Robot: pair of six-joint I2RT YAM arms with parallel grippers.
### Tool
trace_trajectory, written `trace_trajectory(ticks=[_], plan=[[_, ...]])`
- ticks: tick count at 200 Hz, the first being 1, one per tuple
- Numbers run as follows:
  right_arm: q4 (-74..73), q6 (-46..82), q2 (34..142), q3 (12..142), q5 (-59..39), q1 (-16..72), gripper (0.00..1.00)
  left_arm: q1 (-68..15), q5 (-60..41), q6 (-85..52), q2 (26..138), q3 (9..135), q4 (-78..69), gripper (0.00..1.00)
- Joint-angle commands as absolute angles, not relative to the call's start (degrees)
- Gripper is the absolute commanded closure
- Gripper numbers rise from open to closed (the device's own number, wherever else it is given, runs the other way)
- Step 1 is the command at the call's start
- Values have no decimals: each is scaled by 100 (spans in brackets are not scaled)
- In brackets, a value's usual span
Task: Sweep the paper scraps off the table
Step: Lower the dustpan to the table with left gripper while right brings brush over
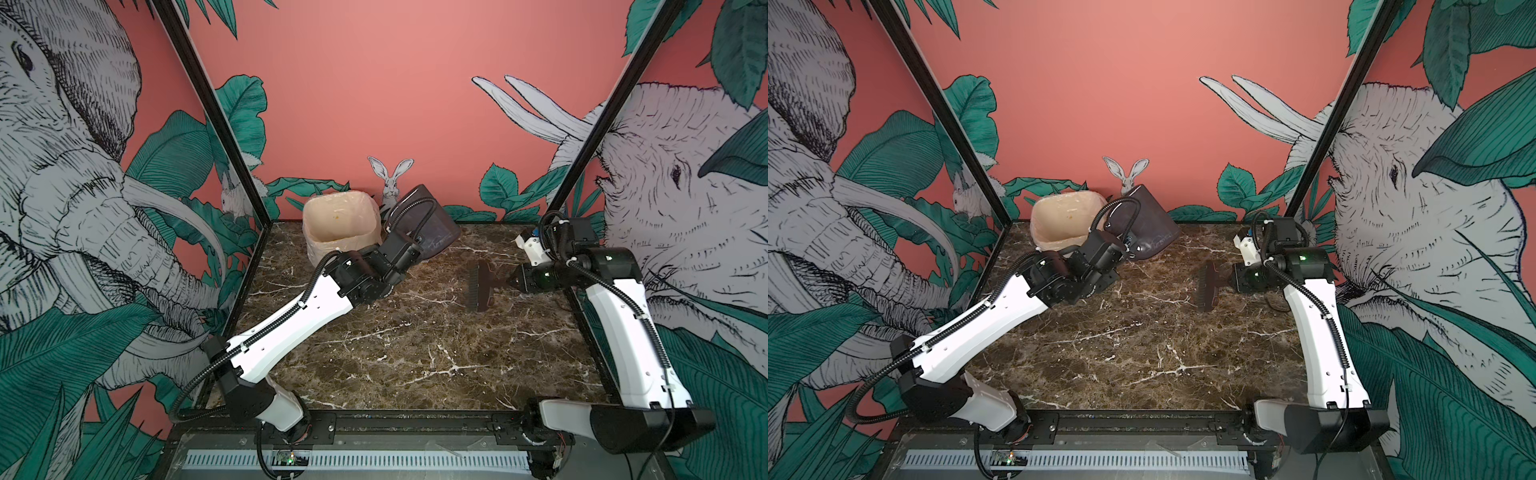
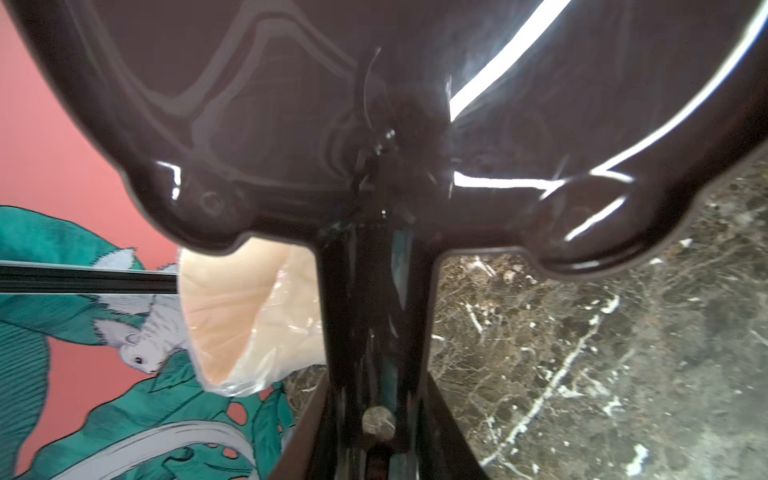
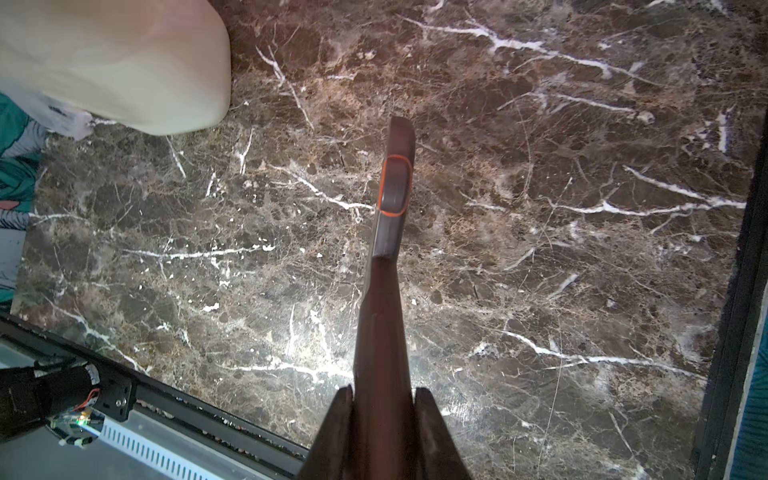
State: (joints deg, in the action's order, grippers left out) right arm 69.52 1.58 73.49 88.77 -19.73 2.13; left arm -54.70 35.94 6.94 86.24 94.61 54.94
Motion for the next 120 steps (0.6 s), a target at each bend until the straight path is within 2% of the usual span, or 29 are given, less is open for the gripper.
trace_trajectory(ticks=[1, 78, 120], plan=[[6403, 381, 7290, 8791, -2202, 59, 100, -5553, 3119, -78, 8508, 9104, 5056, 100], [5066, 1088, 7684, 8237, -2925, -167, 100, -5634, 2561, -765, 8627, 7852, 4221, 100], [4078, 1655, 7876, 7340, -3491, -428, 100, -5634, 2190, -1160, 8786, 7390, 3803, 100]])
